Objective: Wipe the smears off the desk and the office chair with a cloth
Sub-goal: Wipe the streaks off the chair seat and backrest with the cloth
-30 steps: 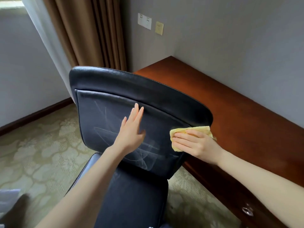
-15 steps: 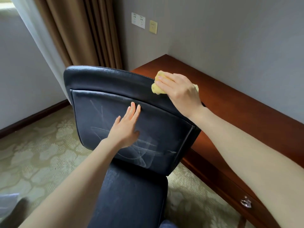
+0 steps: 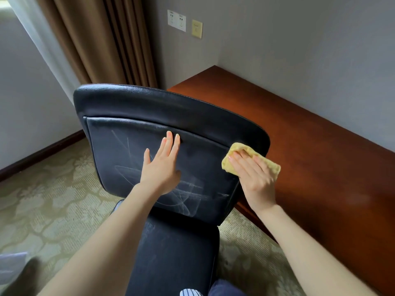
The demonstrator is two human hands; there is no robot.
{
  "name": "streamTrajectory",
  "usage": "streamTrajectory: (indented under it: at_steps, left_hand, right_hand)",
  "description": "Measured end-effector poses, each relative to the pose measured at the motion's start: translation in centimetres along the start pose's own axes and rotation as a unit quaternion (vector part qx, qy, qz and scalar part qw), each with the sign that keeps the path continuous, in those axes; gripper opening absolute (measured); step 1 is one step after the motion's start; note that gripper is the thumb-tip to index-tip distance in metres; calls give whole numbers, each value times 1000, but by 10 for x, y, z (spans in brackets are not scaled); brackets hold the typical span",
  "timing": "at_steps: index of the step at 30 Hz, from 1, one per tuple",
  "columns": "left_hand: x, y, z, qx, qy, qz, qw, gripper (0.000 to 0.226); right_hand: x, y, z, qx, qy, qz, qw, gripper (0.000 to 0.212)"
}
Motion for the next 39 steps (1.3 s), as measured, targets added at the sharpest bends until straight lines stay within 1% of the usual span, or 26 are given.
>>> streamTrajectory:
  at_steps: [5, 8, 12, 13, 14, 15, 16, 17, 18, 19, 20, 21, 22, 23, 24, 25, 26, 28, 29, 30, 33, 34, 35, 36, 38, 39]
  left_hand:
    - [-1, 0, -1, 2, 5, -15, 1000, 88]
    - [0, -2, -1, 0, 4, -20, 1000, 88]
    - [-2, -4, -1, 4, 2, -43, 999, 86]
    - [-3, -4, -1, 7, 1, -52, 999, 85]
    - [-4, -4, -2, 9, -4, -68, 998, 84]
    - [-5, -5, -4, 11, -12, -94, 995, 82]
    - [-6, -6, -6, 10, -23, -133, 991, 80]
    - [-6, -6, -9, 6, -36, -188, 981, 76]
    - [-6, -8, -14, 0, -51, -253, 966, 71]
    - [-5, -10, -20, -4, -67, -315, 947, 65]
    - [-4, -14, -27, -7, -79, -368, 927, 57]
    - [-2, -19, -33, -4, -79, -408, 910, 49]
    - [0, -25, -39, 6, -66, -440, 896, 40]
    - [3, -33, -44, 21, -43, -471, 881, 33]
    - [4, -39, -49, 36, -27, -500, 865, 27]
    - [3, -42, -53, 46, -24, -525, 850, 24]
    - [0, -43, -56, 51, -33, -539, 840, 23]
    - [-5, -38, -59, 49, -59, -540, 838, 23]
    - [-8, -33, -60, 42, -68, -539, 838, 23]
    - [-10, -27, -60, 34, -74, -543, 836, 24]
    - [-16, -7, -60, 0, -107, -564, 819, 25]
    - [-16, 1, -61, -15, -123, -566, 815, 25]
    - [-16, 8, -63, -30, -136, -568, 811, 25]
    - [-14, 14, -65, -45, -146, -570, 807, 25]
    - [-10, 24, -69, -66, -154, -570, 804, 26]
    - [-8, 30, -72, -77, -157, -569, 804, 26]
  right_hand:
    - [2, 10, -16, 103, -16, 31, 994, 32]
    - [0, 14, -18, 161, -18, 43, 986, 40]
    - [-3, 23, -19, 199, 26, 80, 976, 41]
    - [-2, 27, -19, 215, 49, 101, 970, 41]
    - [-4, 30, -19, 252, 70, 135, 956, 41]
    - [-7, 30, -20, 313, 85, 177, 929, 41]
    - [-10, 28, -20, 391, 89, 226, 888, 39]
    - [-13, 27, -20, 463, 85, 282, 836, 37]
    - [-14, 26, -19, 523, 75, 345, 775, 33]
    - [-13, 27, -19, 574, 61, 415, 704, 29]
    - [-11, 30, -18, 617, 49, 489, 615, 24]
    - [-8, 36, -17, 651, 43, 554, 517, 21]
    - [-6, 44, -16, 672, 46, 606, 424, 21]
    - [-6, 53, -14, 680, 60, 644, 345, 26]
    - [-7, 63, -10, 676, 79, 677, 281, 35]
    - [-7, 72, -6, 664, 91, 705, 230, 43]
    - [-7, 77, -4, 652, 92, 728, 192, 49]
    - [-6, 84, 0, 622, 76, 768, 134, 52]
    - [-7, 87, 4, 605, 74, 784, 120, 52]
    - [-7, 89, 10, 588, 74, 796, 119, 53]
    - [-8, 83, 40, 544, 76, 821, 153, 55]
    - [-8, 77, 56, 531, 73, 824, 181, 54]
    - [-7, 68, 72, 528, 70, 815, 228, 53]
    - [-6, 59, 89, 530, 69, 794, 290, 50]
    - [-3, 46, 125, 536, 55, 745, 394, 38]
    - [-1, 46, 147, 521, 45, 726, 447, 29]
Point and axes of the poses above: each hand's wrist, its own z-axis towards the middle knuckle, its own x-axis out of the palm, y = z × x, the point moved 6 cm from there along z, towards the middle knuckle, and after that the axes turned 2 degrees about y, right-handed, at the moved point
